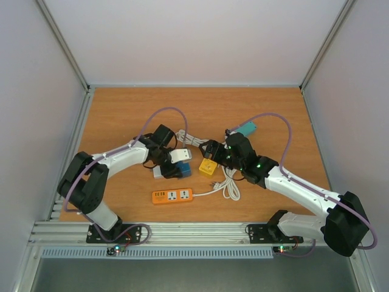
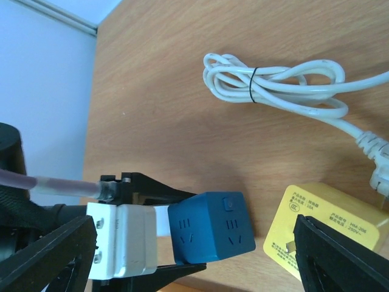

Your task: Insert the plug

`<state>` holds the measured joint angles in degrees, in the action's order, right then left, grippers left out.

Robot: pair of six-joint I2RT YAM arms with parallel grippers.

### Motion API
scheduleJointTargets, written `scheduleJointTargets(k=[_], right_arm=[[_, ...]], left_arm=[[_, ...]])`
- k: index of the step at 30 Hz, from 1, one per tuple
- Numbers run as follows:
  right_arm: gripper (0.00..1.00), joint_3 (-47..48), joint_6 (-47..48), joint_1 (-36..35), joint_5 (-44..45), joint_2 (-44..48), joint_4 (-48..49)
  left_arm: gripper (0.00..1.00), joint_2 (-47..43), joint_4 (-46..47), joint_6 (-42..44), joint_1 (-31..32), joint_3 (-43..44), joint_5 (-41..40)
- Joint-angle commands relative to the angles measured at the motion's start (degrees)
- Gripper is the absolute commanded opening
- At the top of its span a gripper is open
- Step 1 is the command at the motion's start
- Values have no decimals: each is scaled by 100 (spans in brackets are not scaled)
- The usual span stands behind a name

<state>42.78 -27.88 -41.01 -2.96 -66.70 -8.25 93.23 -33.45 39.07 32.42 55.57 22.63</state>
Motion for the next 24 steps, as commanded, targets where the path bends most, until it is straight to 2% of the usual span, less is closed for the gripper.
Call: scheduleJointTargets(k=[1,4,10,14,24], right_arm=[[92,-86,108,60,-260,99,124],[98,-139,125,70,-644,215,274],[98,-175,-35,68,-1918,222,804],[98,-215,-249,54,-2593,218,1365],[99,-65,-239,-289,-2435,-278,1313]], left_arm=[[22,-528,216,-192,42,-7,187],[22,-1017,42,-219,39,44,287],[22,-1852,-388,-483,43,337,972],[22,-2097,-479,-678,42,369,1236],[21,-2406,-623,-608,41,295,1365]])
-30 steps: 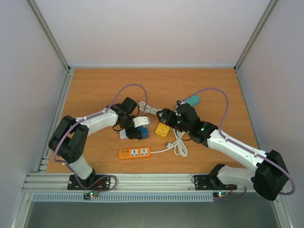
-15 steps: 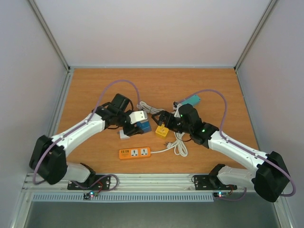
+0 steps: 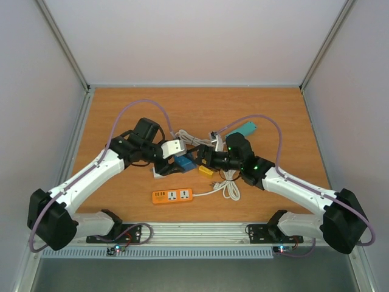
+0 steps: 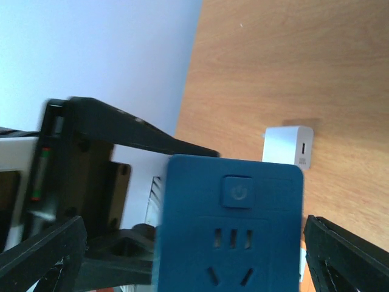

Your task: Insert the plug

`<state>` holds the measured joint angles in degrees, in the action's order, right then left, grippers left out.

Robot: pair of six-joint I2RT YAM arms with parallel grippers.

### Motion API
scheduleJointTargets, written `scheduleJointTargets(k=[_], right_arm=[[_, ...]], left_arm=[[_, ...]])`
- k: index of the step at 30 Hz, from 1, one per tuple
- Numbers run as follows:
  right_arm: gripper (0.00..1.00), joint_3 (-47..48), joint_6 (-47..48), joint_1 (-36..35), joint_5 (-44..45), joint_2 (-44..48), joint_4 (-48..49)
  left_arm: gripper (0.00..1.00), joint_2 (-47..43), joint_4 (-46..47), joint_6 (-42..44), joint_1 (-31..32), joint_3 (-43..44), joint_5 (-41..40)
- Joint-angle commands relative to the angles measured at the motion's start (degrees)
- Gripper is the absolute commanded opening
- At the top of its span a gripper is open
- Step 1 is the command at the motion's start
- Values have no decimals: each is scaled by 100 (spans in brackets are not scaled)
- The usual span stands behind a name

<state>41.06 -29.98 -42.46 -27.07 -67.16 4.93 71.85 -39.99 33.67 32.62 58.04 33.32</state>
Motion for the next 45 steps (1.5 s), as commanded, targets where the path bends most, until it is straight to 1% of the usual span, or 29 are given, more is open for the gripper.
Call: scheduleJointTargets(k=[1,4,7,10,15,17,18,19,20,22,23,24,25,27,28,29,30,33,35,36,37,40,42,45], right_arm=[[98,140,-7,-178,35,-298,-42],[96,258,44,-314,256,-443,-181],[92,274,-1,-391,179,-493,-65],[84,261,-39,-436,-77,-515,136],[77,163,-127,-456,-564,-587,556],[67,111,-149,-455,-636,-561,665],[59,91,-153,-457,-633,-529,671],[51,88,-137,-457,-609,-499,643],[43,94,-117,-456,-562,-464,566],[29,164,3,-456,-297,-376,211],[24,214,99,-456,-99,-331,-49],[21,263,220,-456,205,-288,-321],[21,311,327,-456,427,-243,-647],[18,419,502,-456,928,-170,-1253],[14,464,570,-456,1159,-145,-1544],[9,501,624,-469,1375,-119,-1795],[6,542,674,-489,1526,-92,-2105],[2,780,778,-728,2078,-76,-2748],[2,1053,789,-982,2481,-230,-3231],[1,1218,765,-1140,2657,-327,-3465],[1,1365,739,-1313,3022,-429,-3676],[1,1900,584,-1800,3531,-758,-4311],[1,2246,443,-2075,3865,-1008,-4731],[1,2684,218,-2370,4077,-1379,-5260]], left_arm=[[21,-297,17,-63,21,56,301],[21,-370,-31,-58,24,82,276],[21,-431,-70,-17,24,53,340],[22,-498,-51,5,24,-12,394],[23,-611,27,67,24,-152,491],[27,-681,64,98,25,-214,518],[30,-709,79,131,25,-256,513],[34,-720,84,151,21,-296,491],[42,-720,59,197,20,-334,454],[72,-703,-56,362,20,-441,225],[81,-685,-189,498,21,-529,56],[88,-670,-326,691,18,-635,-127],[92,-655,-452,1048,10,-772,-352],[95,-626,-718,1529,15,-1084,-713],[95,-621,-802,1810,2,-1245,-857],[95,-620,-861,1922,-2,-1411,-970],[95,-624,-933,2037,-19,-1538,-1059],[94,-730,-1257,2389,-164,-1739,-1104],[94,-855,-1526,2671,-378,-1698,-997],[94,-924,-1654,2801,-532,-1651,-923],[94,-976,-1769,2985,-725,-1609,-890],[95,-953,-1705,3536,-1427,-1595,-910],[97,-745,-1518,3851,-2007,-1634,-830],[97,-199,-1430,4221,-2746,-1559,-566]])
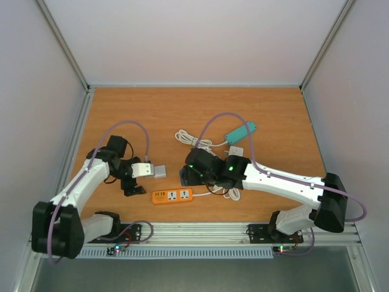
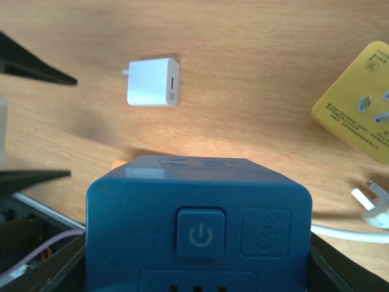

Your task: Insert the plug

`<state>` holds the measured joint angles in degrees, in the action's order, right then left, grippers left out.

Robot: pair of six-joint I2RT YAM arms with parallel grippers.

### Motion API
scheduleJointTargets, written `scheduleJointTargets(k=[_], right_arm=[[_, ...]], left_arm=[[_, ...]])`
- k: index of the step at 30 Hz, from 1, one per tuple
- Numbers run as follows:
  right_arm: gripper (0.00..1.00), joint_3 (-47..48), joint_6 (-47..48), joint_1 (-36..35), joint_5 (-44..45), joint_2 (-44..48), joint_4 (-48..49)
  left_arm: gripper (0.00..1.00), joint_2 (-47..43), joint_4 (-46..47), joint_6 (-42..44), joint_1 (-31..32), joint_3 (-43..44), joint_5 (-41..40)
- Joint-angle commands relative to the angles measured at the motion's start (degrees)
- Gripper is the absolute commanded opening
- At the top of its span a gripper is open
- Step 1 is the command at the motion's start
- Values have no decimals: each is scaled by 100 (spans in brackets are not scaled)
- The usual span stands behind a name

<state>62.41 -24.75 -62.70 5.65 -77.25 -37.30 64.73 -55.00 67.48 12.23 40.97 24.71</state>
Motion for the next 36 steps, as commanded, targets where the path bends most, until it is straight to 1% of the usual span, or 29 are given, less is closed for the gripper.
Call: scheduleJointTargets(k=[1,4,9,14,15,17,20,23,25,36], right_arm=[[1,665,-346,-439,825,-534,-1148],[1,1010,-473,-699,863,-932,-1359],[1,1739,-708,-1125,1041,-1642,-1685],[1,2584,-1123,-1490,1494,-2459,-2320],[1,2716,-1181,-1557,1551,-2599,-2396],[1,2939,-1283,-1656,1659,-2864,-2539],[1,3151,-1373,-1709,1660,-3154,-2568],[1,3293,-1422,-1713,1625,-3422,-2579],[1,3331,-1427,-1711,1643,-3531,-2573],[2,3555,-1399,-1668,1733,-3878,-2590]], left_arm=[[96,692,132,864,-844,163,340],[94,919,318,875,-988,30,357],[89,754,571,749,-999,-277,369],[90,744,623,1023,-1151,-379,409],[90,795,630,1046,-1313,-345,445],[90,941,591,1043,-1432,-237,569],[88,1039,578,932,-1477,-152,672],[88,1030,839,937,-1498,-304,556],[88,1053,839,1028,-1512,-379,529],[87,1038,663,1328,-1565,-390,607]])
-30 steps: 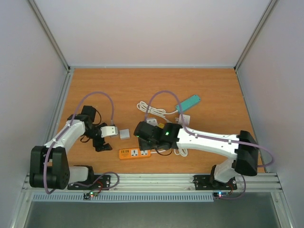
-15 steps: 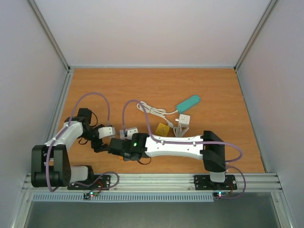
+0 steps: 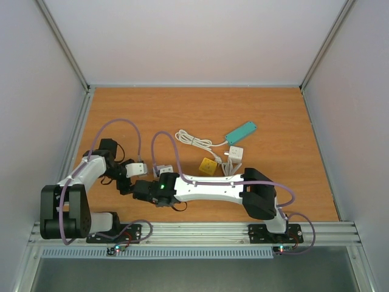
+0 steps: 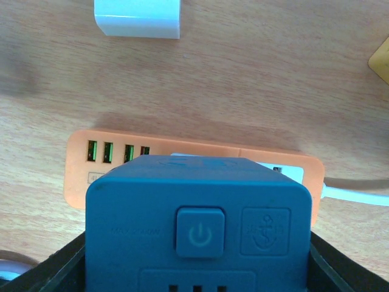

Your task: Insert the plug

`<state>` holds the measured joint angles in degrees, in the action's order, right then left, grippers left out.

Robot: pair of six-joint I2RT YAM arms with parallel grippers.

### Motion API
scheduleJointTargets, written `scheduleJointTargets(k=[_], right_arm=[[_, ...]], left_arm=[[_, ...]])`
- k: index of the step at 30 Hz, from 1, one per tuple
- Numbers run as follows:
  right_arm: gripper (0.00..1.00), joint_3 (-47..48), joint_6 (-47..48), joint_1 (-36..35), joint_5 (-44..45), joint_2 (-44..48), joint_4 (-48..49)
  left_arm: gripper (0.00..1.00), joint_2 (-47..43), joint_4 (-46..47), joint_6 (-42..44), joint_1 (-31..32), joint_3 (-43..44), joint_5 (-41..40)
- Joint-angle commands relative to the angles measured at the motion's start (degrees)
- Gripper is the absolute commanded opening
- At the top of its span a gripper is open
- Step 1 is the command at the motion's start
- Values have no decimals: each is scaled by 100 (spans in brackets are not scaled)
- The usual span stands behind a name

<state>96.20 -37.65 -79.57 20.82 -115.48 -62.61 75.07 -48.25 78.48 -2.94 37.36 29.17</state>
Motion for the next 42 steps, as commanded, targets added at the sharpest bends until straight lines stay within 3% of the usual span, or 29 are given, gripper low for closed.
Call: scheduleJointTargets(k=[1,22,42], right_arm=[[1,157,-111,32,192,-54,-40],[1,-535,-211,203,19,149,352],[1,-807,-195,258,-174,-300,426]], left_arm=[[87,-1,-24,237,-48,-34,160],[85,-164,-209,368,-46,-15,290],[85,-417,-428,554,-42,-21,429]])
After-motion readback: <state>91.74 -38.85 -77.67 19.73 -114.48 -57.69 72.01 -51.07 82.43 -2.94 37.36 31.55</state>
